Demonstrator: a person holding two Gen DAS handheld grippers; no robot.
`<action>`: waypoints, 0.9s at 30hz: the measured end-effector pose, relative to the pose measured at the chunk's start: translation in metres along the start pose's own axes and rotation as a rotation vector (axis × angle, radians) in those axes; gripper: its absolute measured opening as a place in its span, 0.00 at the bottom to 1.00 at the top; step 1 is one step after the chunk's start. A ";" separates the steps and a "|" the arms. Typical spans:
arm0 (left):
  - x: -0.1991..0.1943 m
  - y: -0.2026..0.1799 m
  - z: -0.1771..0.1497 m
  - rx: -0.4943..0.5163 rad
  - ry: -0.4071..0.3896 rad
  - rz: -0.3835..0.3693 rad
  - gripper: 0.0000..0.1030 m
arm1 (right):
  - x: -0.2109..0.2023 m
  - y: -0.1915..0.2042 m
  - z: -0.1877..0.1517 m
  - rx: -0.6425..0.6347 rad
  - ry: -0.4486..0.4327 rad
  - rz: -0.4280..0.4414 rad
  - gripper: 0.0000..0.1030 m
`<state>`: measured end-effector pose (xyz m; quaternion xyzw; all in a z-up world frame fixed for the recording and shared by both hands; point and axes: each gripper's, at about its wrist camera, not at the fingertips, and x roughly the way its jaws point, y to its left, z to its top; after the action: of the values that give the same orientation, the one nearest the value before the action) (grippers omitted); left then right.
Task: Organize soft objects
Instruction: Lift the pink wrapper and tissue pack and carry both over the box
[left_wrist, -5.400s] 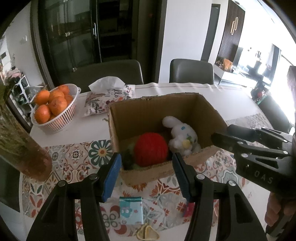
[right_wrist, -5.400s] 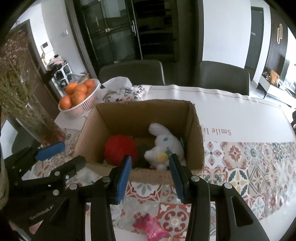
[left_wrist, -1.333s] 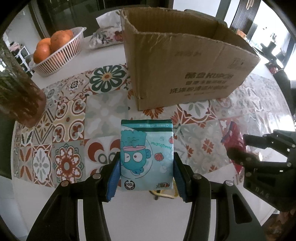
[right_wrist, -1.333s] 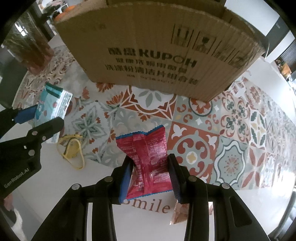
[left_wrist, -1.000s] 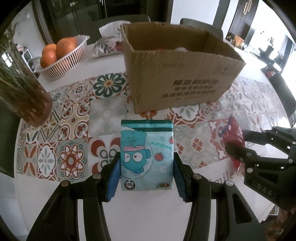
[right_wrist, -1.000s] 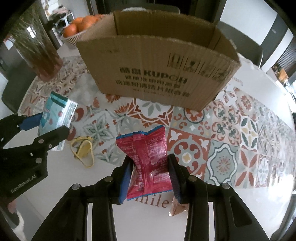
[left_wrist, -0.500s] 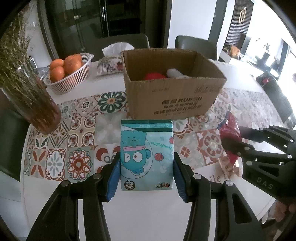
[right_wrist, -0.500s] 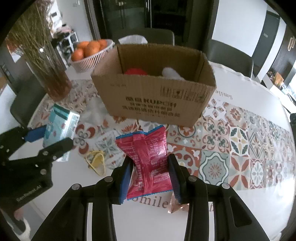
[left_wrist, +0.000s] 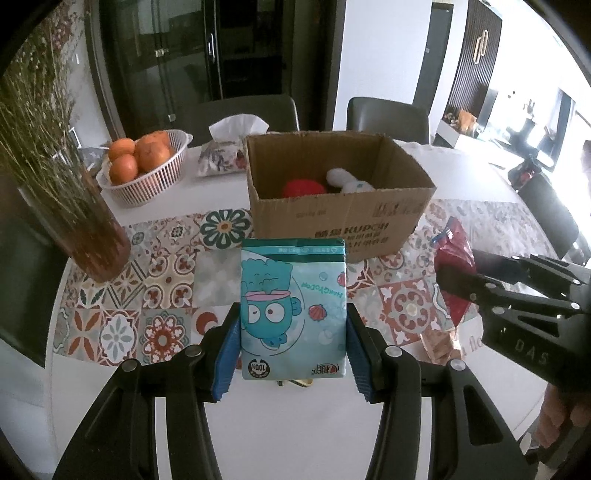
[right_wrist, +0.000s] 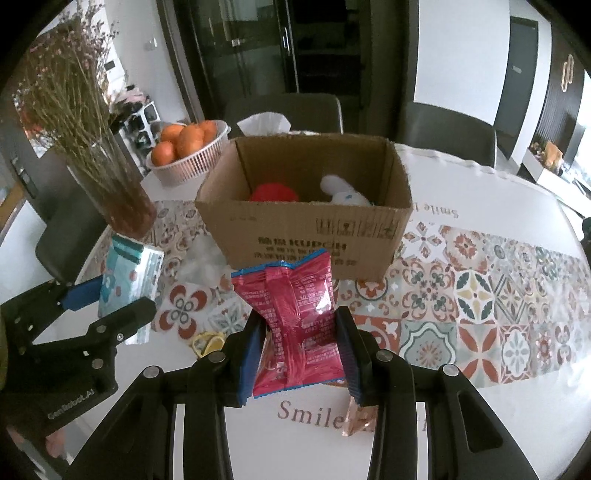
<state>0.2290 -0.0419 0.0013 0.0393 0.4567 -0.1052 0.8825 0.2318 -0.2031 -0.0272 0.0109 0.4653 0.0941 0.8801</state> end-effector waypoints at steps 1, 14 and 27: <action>-0.002 -0.001 0.001 0.002 -0.003 -0.002 0.50 | -0.002 0.000 0.001 0.003 -0.007 0.004 0.39; -0.021 -0.004 0.013 0.006 -0.077 -0.012 0.50 | -0.024 -0.004 0.014 0.020 -0.106 0.019 0.39; -0.025 -0.004 0.029 0.001 -0.122 -0.020 0.50 | -0.029 -0.012 0.025 0.041 -0.161 0.040 0.39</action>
<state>0.2374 -0.0465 0.0389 0.0287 0.4023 -0.1167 0.9076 0.2383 -0.2178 0.0093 0.0455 0.3946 0.1008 0.9122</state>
